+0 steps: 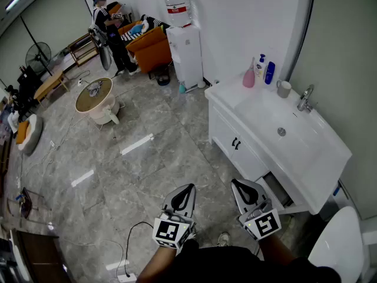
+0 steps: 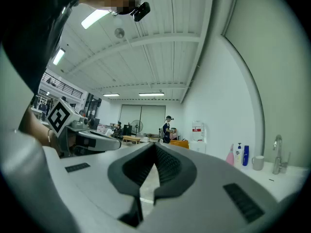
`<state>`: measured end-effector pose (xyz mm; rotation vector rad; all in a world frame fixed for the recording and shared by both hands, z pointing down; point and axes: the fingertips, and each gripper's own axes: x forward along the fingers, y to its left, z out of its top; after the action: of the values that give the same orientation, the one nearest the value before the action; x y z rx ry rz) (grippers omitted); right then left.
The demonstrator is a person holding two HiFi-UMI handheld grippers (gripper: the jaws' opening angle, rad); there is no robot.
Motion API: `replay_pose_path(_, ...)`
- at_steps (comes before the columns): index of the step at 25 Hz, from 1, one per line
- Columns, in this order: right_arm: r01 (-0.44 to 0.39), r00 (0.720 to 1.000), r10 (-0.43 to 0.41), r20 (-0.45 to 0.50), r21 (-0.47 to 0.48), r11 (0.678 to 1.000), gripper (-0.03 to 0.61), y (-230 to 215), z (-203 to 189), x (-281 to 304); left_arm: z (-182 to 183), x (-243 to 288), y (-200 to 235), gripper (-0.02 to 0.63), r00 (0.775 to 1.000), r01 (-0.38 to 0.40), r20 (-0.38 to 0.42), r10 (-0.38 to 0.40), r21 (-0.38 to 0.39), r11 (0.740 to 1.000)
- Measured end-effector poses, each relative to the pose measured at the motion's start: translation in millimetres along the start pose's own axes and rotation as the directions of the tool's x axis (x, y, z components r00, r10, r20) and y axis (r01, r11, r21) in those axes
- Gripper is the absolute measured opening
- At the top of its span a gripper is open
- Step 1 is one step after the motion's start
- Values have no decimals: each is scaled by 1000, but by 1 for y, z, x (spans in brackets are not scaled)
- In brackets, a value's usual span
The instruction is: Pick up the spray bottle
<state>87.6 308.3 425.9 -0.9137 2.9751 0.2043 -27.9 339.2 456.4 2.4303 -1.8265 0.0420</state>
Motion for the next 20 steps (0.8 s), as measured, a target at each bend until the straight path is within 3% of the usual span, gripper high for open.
replay_pose_path(9,18,999,-18,36,5,1000,-3,6,17,1,20,-10,5,-5,1000,-6,20,5,30,1000)
replay_pose_path(13,38,994,-37,104,-6,999,-3,5,38,5,37,-12,17,-5,998,-19,53,17,49,999)
replay_pose_path(20,75,979,-68,190,-33,997,-2,-6,68,19,80,2,16,-5,992,29,117,-47,156,987)
